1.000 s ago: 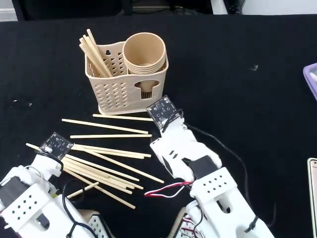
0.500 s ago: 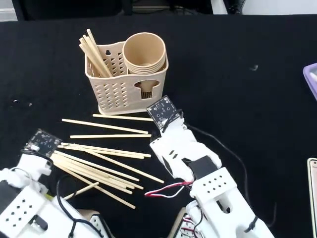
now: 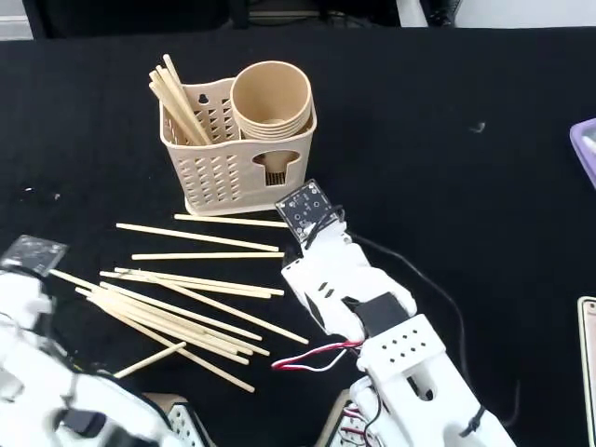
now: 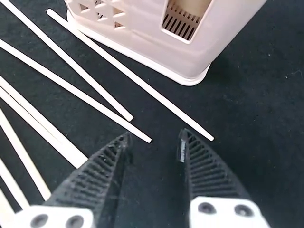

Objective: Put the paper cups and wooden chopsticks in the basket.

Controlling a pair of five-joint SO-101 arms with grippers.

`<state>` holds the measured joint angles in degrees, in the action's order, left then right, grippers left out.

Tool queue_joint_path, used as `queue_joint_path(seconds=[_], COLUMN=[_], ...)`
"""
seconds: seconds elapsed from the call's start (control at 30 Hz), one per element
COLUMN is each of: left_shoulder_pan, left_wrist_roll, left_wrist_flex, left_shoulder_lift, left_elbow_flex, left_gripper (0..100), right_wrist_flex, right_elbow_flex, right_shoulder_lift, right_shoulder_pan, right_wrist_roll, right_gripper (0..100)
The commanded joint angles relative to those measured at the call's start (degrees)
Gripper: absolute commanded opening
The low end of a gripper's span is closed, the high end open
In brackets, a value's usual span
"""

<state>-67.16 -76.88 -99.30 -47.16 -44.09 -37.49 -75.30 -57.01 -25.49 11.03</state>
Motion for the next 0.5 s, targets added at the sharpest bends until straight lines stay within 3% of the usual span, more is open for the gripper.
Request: queue_joint_path(seconds=[0.0, 0.23, 0.47], left_shoulder_pan=[-0.66, -0.48, -0.4], left_wrist_roll=[2.29, -8.0, -6.51], left_wrist_flex=[-1.32, -0.97, -0.97], left_shoulder_lift=[15.74, 33.14, 42.9], left_elbow_flex=[6.02, 9.54, 10.51], left_gripper=[30, 30, 30], right_wrist_flex=[1.23, 1.05, 0.97], right_elbow_flex=[0.31, 0.48, 0.57], right_shoulder_lift=[0.31, 0.04, 0.04], right_shoulder_pan=[0.53, 0.53, 0.53], right_wrist_roll=[0.09, 0.35, 0.44], right_gripper=[16.6, 16.6, 16.6])
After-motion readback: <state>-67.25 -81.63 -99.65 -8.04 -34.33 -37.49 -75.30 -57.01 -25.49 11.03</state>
